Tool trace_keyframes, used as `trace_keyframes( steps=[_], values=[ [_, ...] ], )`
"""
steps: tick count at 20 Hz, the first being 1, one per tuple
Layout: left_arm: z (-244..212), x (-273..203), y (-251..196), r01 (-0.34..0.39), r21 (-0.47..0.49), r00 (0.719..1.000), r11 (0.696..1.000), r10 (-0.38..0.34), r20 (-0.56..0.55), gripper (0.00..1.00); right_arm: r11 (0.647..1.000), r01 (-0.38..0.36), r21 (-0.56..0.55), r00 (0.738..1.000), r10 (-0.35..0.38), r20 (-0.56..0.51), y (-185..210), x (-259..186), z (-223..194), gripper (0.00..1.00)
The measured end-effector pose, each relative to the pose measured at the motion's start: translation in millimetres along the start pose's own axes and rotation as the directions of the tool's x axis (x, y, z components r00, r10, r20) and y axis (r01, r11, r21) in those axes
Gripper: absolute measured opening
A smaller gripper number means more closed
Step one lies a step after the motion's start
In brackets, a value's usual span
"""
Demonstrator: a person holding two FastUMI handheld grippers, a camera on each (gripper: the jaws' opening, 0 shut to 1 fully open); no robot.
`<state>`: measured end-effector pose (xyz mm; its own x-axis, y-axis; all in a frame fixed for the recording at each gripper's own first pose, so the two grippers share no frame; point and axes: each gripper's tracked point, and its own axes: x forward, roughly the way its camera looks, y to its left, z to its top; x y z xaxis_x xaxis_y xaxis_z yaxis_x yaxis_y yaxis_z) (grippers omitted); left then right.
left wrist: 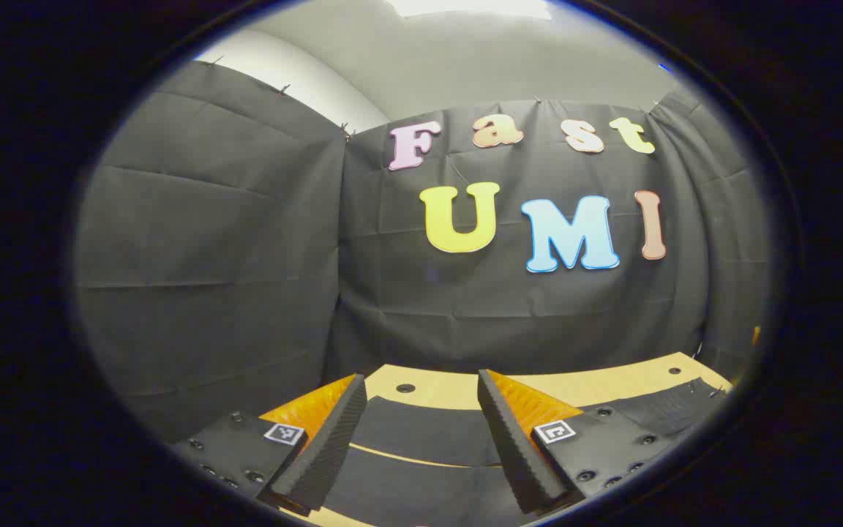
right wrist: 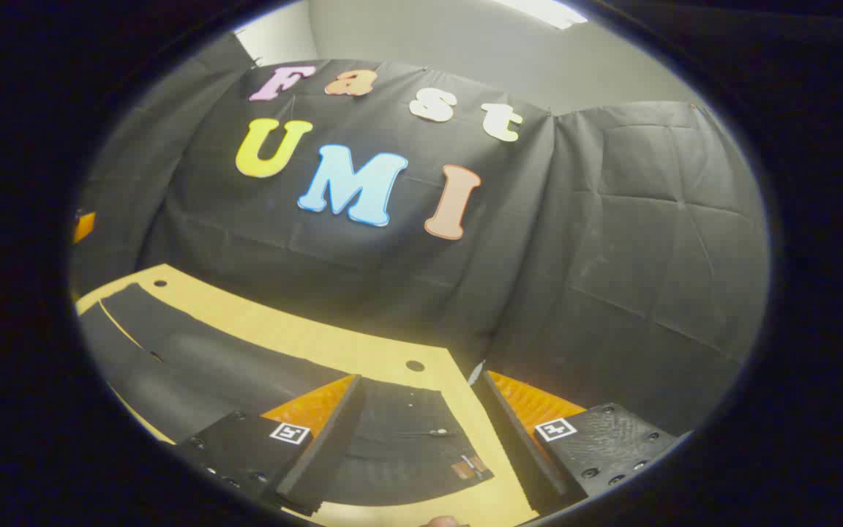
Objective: Grasp the waist and the cuffs of the jeans and fold them to make the two legs overlap; first hold the waist and fold one-third of the jeans toward the cuffs, then hold the cuffs and fold the remaining one-third in the same direction to finish folding.
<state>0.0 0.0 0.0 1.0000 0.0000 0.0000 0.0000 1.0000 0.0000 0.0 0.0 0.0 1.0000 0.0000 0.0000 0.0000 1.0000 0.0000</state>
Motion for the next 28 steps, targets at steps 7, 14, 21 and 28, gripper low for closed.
trace_keyframes(
  steps=[7, 14, 21, 28],
  values=[
    [5.5, 0.7, -12.3, 0.083, 0.051, 0.996, 0.995, -0.083, 0.012, 0.96, 0.998, 0.054, 0.013, 0.997, -0.055, 0.057, 7.3, -9.9, 10.0, 0.95],
    [-4.5, -2.2, -23.2, 0.122, 0.02, 0.993, 0.992, -0.122, -0.013, 0.98, 1.0, 0.011, 0.021, 0.999, -0.012, 0.03, 20.9, -13.3, 14.4, 0.95],
    [-4.8, 6.9, -21.3, 0.102, 0.022, 0.995, 0.994, -0.102, -0.011, 0.98, 0.998, 0.049, 0.039, 0.999, -0.05, 0.019, 6.2, -4.3, 5.9, 0.94],
    [-16.7, 3.5, -20.4, 0.091, 0.005, 0.994, 0.996, -0.091, -0.065, 0.98, 0.992, 0.057, 0.116, 0.996, -0.049, -0.072, -3.1, 4.9, -19.3, 0.95]
  ],
)
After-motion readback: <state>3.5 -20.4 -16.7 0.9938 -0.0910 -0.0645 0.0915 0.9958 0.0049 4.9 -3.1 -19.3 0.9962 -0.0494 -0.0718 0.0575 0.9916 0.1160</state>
